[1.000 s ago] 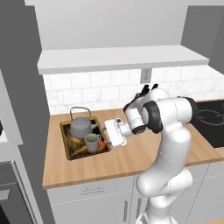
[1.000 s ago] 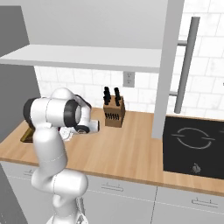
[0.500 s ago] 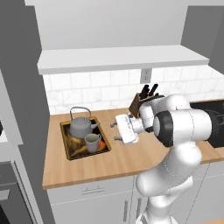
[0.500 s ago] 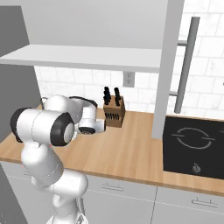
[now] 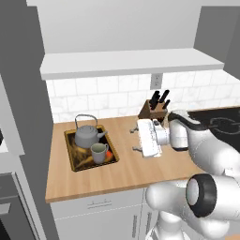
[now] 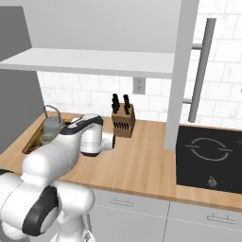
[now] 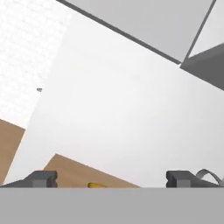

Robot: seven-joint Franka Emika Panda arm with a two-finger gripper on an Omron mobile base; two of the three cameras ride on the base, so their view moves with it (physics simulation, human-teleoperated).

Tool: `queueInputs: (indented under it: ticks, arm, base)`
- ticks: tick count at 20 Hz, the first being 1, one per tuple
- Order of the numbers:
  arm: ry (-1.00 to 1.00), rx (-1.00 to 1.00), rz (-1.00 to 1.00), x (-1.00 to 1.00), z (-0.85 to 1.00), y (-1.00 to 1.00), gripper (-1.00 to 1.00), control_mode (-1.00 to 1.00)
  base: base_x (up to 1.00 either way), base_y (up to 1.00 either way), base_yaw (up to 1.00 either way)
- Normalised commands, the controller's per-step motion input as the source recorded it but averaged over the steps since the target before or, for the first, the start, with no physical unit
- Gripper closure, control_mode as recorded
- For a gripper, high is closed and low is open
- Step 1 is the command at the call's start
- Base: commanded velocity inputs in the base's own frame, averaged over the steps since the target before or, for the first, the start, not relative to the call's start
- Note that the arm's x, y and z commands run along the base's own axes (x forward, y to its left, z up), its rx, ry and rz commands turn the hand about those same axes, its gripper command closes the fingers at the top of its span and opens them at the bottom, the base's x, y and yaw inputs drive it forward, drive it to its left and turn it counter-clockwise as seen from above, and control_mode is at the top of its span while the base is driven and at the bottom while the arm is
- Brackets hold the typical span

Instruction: Pick the kettle from the counter and place it on the tray. Then pick the mug from the cabinet and place it on the tray. Then close the cabinet doors.

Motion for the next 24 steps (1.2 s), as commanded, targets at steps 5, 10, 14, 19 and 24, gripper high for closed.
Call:
queueInputs:
  ticks: [5, 10, 14, 19, 24]
  arm:
    - [-0.05, 0.00, -0.15, -0.65, 0.88, -0.15, -1.00, -1.00]
    - [0.00, 0.00, -0.12, -0.48, 0.74, -0.36, -1.00, -1.00]
    - [0.00, 0.00, -0.07, -0.31, 0.57, -0.58, -1.00, -1.00]
    - [0.00, -0.01, -0.02, -0.19, 0.47, -0.67, -1.00, -1.00]
    - [-0.09, -0.02, -0.01, -0.31, 0.13, -0.59, -1.00, -1.00]
  base:
    - [0.00, 0.00, 0.00]
    - [0.00, 0.00, 0.00]
    - [0.00, 0.00, 0.00]
    - [0.00, 0.00, 0.00]
    - [0.00, 0.00, 0.00]
